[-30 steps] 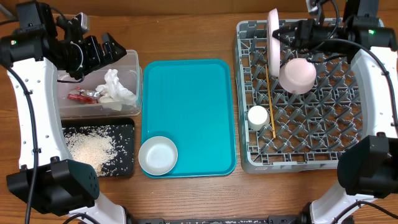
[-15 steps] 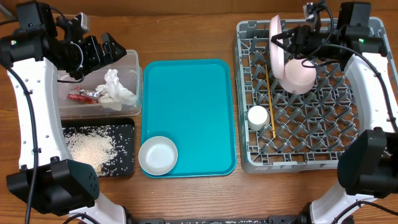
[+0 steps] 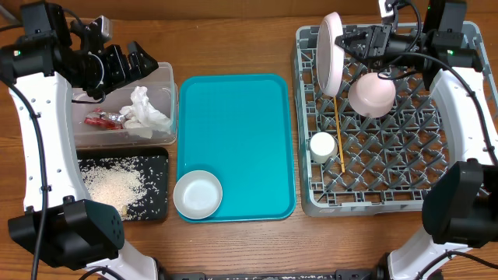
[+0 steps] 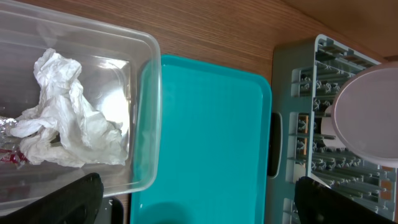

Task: Sort waste into correct bins and load items into the dishwasher
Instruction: 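Stand the white plate upright at the rack's back left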

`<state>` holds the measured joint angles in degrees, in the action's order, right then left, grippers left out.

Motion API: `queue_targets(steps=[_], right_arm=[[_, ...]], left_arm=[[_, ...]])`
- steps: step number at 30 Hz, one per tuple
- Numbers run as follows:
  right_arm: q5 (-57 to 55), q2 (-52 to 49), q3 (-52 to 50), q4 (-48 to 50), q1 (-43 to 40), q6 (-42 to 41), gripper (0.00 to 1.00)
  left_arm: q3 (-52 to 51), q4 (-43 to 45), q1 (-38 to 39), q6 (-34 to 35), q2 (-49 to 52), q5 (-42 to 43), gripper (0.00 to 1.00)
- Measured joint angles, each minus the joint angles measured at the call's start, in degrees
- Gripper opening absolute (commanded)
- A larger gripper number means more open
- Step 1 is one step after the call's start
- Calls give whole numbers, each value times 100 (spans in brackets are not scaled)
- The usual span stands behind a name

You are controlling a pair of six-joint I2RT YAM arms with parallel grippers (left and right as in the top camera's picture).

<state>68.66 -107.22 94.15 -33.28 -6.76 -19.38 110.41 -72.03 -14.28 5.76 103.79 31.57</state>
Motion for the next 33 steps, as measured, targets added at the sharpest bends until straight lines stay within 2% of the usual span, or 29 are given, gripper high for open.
queue_targets(steps=[6,15,30,33], right_arm=[[-391,0,-2,-387,0,308,4],[-658,0,-2,-452,0,592,4],[-1370,-22,-4,-824,2,719,4],[-1462,-61,-4,-833,2,752,7]], left_arm=[[0,0,0,0,0,0,100],[0,2,0,0,0,0,100],[0,0,0,0,0,0,100],[0,2,0,0,0,0,100]])
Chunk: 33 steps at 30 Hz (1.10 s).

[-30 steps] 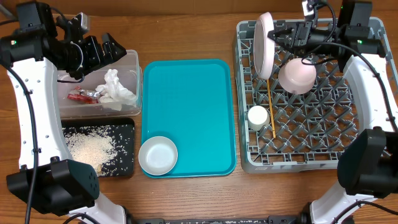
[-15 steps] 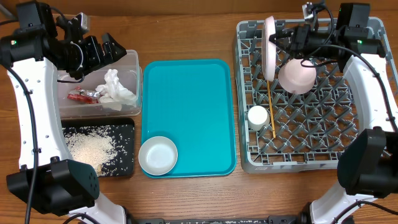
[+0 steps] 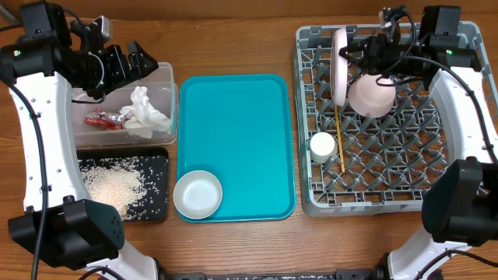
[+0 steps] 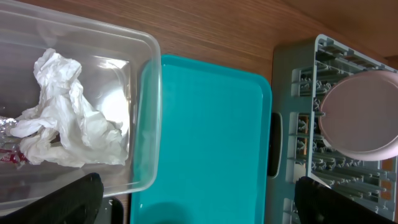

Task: Sort waste into correct bins and load items into the dishwasher
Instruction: 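Stand the white plate upright at the rack's back left, then release the plate and move right gripper to the small white bowl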

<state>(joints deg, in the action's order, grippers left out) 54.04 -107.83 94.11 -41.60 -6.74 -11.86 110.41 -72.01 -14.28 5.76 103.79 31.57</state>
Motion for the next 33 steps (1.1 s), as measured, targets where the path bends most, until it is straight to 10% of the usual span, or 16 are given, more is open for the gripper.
queue_targets(steps=[20,33], right_arm=[[-503,-404,31,175,-122,114,41],[-1349,603,570,-1239,422,166,44]], left_arm=[[0,-2,0,0,0,0,100],[0,0,0,0,0,0,100]])
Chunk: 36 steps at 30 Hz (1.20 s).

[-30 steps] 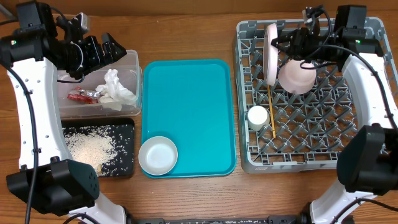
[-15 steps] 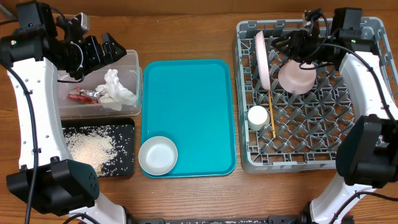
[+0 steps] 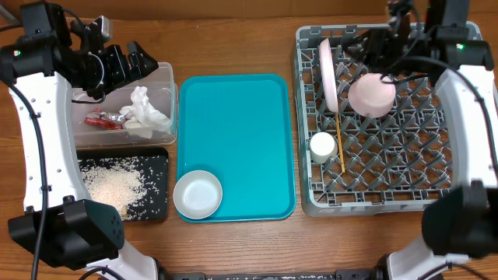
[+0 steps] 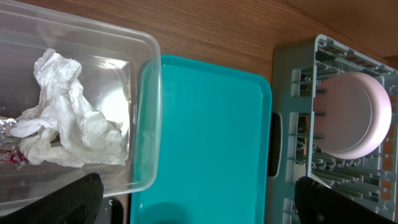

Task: Sort waste into correct bins and load items into the dishwasher
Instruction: 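Release the plate and move right gripper to the small white bowl, then grasp the small white bowl's rim on the teal tray with right gripper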

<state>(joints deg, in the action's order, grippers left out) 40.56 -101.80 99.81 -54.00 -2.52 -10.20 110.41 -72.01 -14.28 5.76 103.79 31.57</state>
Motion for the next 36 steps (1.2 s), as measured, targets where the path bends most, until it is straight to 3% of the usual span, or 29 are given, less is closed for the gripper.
queue_targets(steps=[7,17,22,30,32,36], right_arm=[[-920,505,105,-627,1954,103,44],[-2155,-48,-376,-461,4800,125,43],[-2887,-557,-826,-2,5565,122,44],[-3644,-1318,-1145,382,5761,57,44],[-3722,-1447,-1145,444,5757,37,40],[-3827,-1600,-1147,507,5757,46,13]], left_arm=[[0,-2,0,0,0,0,100],[0,-4,0,0,0,0,100],[0,-2,0,0,0,0,100],[0,-2,0,0,0,0,100],[0,-2,0,0,0,0,100],[0,-2,0,2,0,2,100]])
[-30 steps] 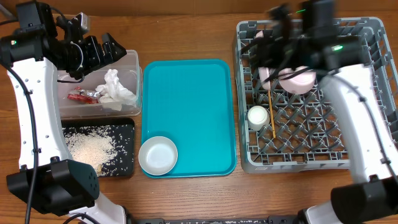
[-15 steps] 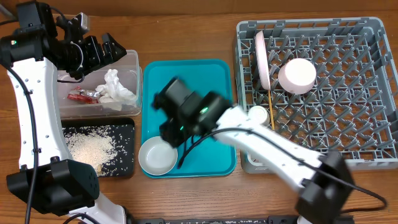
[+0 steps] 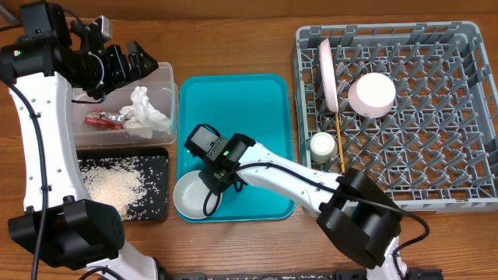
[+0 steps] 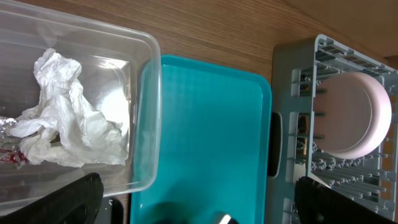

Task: Sort waste into correct bins and load items into the dishwasher
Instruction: 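Grasp the small white bowl's rim on the teal tray with right gripper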

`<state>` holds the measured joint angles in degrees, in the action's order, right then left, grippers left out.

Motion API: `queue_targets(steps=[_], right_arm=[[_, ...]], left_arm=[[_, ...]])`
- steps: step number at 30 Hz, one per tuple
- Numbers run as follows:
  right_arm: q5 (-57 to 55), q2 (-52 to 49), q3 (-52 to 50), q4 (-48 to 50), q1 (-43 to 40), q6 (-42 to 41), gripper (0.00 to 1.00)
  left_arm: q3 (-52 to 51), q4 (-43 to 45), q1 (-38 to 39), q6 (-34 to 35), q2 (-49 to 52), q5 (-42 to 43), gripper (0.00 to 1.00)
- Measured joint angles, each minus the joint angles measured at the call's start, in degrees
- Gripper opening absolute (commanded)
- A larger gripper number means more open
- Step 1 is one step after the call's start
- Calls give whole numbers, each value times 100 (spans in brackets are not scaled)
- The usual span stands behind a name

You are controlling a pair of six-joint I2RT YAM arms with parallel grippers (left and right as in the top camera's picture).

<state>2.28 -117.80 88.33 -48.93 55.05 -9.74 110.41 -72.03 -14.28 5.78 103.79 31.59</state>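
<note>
A white bowl (image 3: 194, 197) sits at the near left corner of the teal tray (image 3: 249, 109). My right gripper (image 3: 214, 180) is over the bowl's right rim; the arm hides its fingers. In the grey dish rack (image 3: 459, 117), a pink plate (image 3: 328, 74) stands on edge beside an upturned pink bowl (image 3: 371, 95), a white cup (image 3: 321, 145) and a wooden stick (image 3: 339, 140). My left gripper (image 4: 199, 208) hangs open at the clear bin's right end (image 4: 146, 112), nothing between its fingers (image 4: 68, 199). The pink plate (image 4: 354, 115) also shows in the left wrist view.
The clear bin (image 3: 167, 85) holds crumpled tissue (image 3: 144, 109) and red wrappers (image 3: 101, 119). A black tray (image 3: 159, 159) with spilled rice lies in front of it. The right arm (image 3: 288, 180) stretches across the teal tray's near right corner.
My right gripper has left the far left of the rack and is now at the white bowl on the teal tray. The pink plate stands alone in the rack. The left arm has not moved.
My right gripper held the pink plate on edge above the rack's far left. Then the plate was lower, among the tines. Then it stood in the rack with the gripper beside it. Now the gripper is at the white bowl.
</note>
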Motion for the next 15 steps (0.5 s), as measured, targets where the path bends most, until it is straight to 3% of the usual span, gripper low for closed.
queue_targets(steps=[5,11,13,15], right_arm=[[-247,-24,0,26,-22,-72,8],[-1429,-24,2,-267,-195,-267,8],[-1711,-24,7,-334,-321,-302,14],[-1969,-24,7,-361,-496,-332,26]], left_arm=[[0,0,0,0,0,-2,100],[0,0,0,-2,0,-2,100],[0,0,0,-2,0,-2,100],[0,0,0,0,0,-2,100]])
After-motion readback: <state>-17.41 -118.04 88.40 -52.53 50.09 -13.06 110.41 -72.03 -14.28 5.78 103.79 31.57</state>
